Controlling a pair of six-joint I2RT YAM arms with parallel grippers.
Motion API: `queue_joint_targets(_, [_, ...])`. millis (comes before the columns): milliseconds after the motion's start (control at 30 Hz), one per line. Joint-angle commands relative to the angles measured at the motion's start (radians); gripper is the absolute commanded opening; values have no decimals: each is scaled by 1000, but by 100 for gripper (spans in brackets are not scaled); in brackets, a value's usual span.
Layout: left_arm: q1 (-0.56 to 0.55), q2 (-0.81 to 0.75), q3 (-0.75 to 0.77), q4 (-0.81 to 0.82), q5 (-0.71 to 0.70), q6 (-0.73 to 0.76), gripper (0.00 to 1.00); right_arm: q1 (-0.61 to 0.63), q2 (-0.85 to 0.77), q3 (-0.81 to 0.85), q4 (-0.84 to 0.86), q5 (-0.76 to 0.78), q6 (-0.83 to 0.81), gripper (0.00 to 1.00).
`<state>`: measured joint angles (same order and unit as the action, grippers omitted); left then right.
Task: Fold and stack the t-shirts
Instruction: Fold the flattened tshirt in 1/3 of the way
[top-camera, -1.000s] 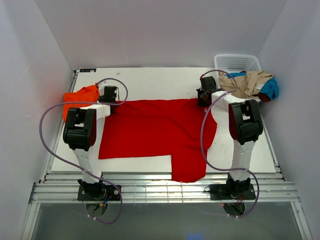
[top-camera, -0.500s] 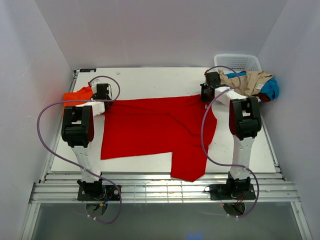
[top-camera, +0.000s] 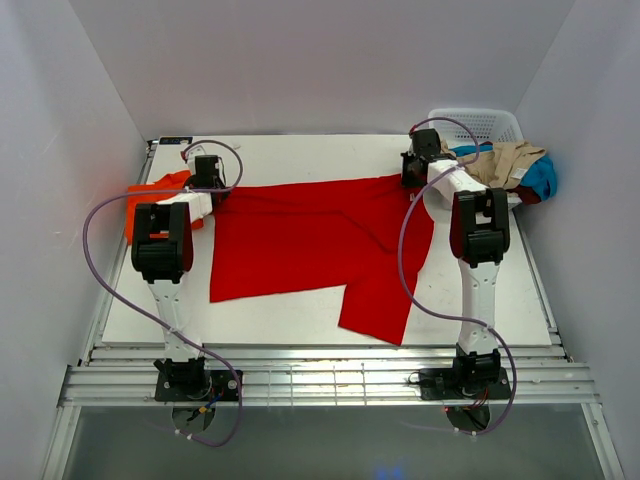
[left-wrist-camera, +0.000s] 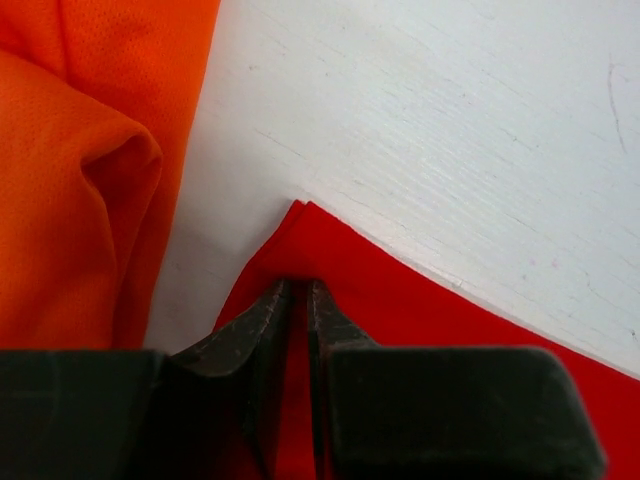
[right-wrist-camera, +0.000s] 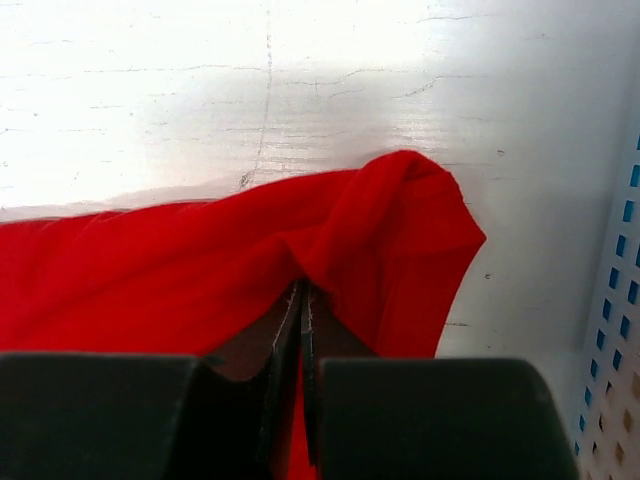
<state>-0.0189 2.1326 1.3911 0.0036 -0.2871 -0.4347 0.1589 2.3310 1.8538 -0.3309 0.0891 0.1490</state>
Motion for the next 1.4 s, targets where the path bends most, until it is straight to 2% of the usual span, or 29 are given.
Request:
queue_joint_targets(0, [14,-15,-24,-31,37,36,24,-21,12,25,-33,1,-49,8])
queue_joint_targets(100, [7,-92,-82,79,49,60,35,-21,-105,-53,64,-35,-74,11])
queue_joint_targets(133, [2,-112,-95,131,48,68,38,-21,-151,-133,146,-52,-78,18])
queue_joint_targets(233, [-32,-175,-87,168,8,105,57,-18,-333,-262,234,-52,-98,28])
queue_joint_targets(267, [-44,-186,-63,179,-9,120,67,-19,-417,-283,257,-49,-103,31])
queue_joint_targets(367, [-93,-227,-20,188,-55,189,74,-15,-554,-344,235,-49,-117,43])
queue_joint_targets(533, [-214,-306,-15,130,-64,182,76,11,-671,-427,102,-66,-101,43])
queue_joint_targets(700, [-398,-329,-76,124,-55,145,70,88,-760,-660,128,-57,-68,43])
queue_joint_targets(800, [-452,-283,-73,107,0,105,68,145,-780,-738,148,-23,-55,43])
queue_joint_targets(1033, [-535,-194,-61,92,52,93,69,228,-829,-895,187,-9,-8,41])
queue_joint_targets(1233, [-547,-151,-52,78,51,85,71,243,-832,-936,210,0,0,41])
queue_joint_targets(1367, [-547,-134,-41,69,48,86,72,245,-780,-935,227,-6,-5,41])
